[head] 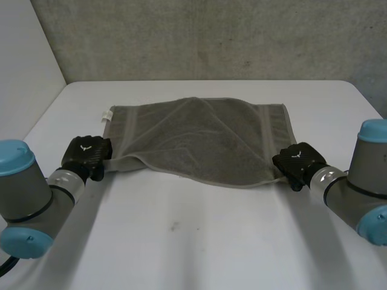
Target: Fold the towel.
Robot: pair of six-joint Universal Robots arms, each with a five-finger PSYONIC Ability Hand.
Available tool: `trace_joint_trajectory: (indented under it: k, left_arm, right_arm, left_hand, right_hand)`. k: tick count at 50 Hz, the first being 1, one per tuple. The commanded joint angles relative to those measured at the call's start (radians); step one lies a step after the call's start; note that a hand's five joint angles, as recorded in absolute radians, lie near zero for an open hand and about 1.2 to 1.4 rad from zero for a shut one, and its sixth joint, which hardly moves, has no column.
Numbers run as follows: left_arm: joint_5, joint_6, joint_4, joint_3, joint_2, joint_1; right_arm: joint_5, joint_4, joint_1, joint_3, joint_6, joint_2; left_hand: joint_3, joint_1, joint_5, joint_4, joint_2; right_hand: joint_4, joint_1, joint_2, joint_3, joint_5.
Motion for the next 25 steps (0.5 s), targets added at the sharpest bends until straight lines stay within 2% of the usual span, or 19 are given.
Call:
trace_joint_trajectory:
  k: [1, 3, 10, 15, 17, 18, 19, 25]
  left_arm:
    - [-0.001, 0.0, 0.054, -0.008, 0.008, 0.024]
    - [-0.001, 0.0, 0.063, -0.008, 0.01, 0.03]
    - [0.0, 0.0, 0.064, -0.008, 0.016, 0.053]
    - [0.0, -0.002, 0.064, -0.009, 0.023, 0.061]
    - [0.0, -0.002, 0.064, -0.009, 0.027, 0.061]
    - [0.002, -0.002, 0.064, -0.009, 0.027, 0.061]
    - [0.002, -0.002, 0.063, -0.009, 0.028, 0.061]
    - [0.002, 0.0, 0.057, -0.024, 0.03, 0.061]
  right_arm:
    - [0.006, -0.056, 0.0, 0.043, 0.004, -0.019]
    - [0.008, -0.059, 0.0, 0.051, 0.002, -0.016]
    - [0.023, -0.063, 0.0, 0.057, 0.004, -0.016]
    - [0.023, -0.065, 0.0, 0.055, 0.004, -0.013]
    - [0.025, -0.065, -0.002, 0.051, 0.004, -0.008]
    - [0.025, -0.065, -0.002, 0.051, 0.004, -0.008]
    - [0.026, -0.065, -0.002, 0.048, 0.002, -0.008]
    - [0.055, -0.049, -0.028, 0.046, -0.009, -0.06]
  left_hand:
    - [0.179, 0.187, 0.187, 0.178, 0.178]
    - [0.179, 0.187, 0.187, 0.178, 0.178]
    - [0.179, 0.187, 0.187, 0.178, 0.178]
    - [0.179, 0.187, 0.187, 0.178, 0.178]
    - [0.179, 0.187, 0.187, 0.178, 0.178]
    - [0.179, 0.187, 0.187, 0.178, 0.178]
    - [0.179, 0.187, 0.187, 0.178, 0.178]
    - [0.179, 0.187, 0.187, 0.178, 0.178]
  right_hand:
    - [-0.225, -0.226, -0.22, -0.226, -0.221]
    - [-0.424, -0.425, -0.418, -0.425, -0.42]
    - [-0.419, -0.42, -0.413, -0.42, -0.415]
    - [-0.24, -0.241, -0.234, -0.241, -0.236]
    - [0.093, 0.092, 0.098, 0.092, 0.096]
    - [0.095, 0.094, 0.1, 0.094, 0.099]
    - [0.196, 0.195, 0.201, 0.194, 0.199]
    - [0.197, 0.196, 0.202, 0.195, 0.2]
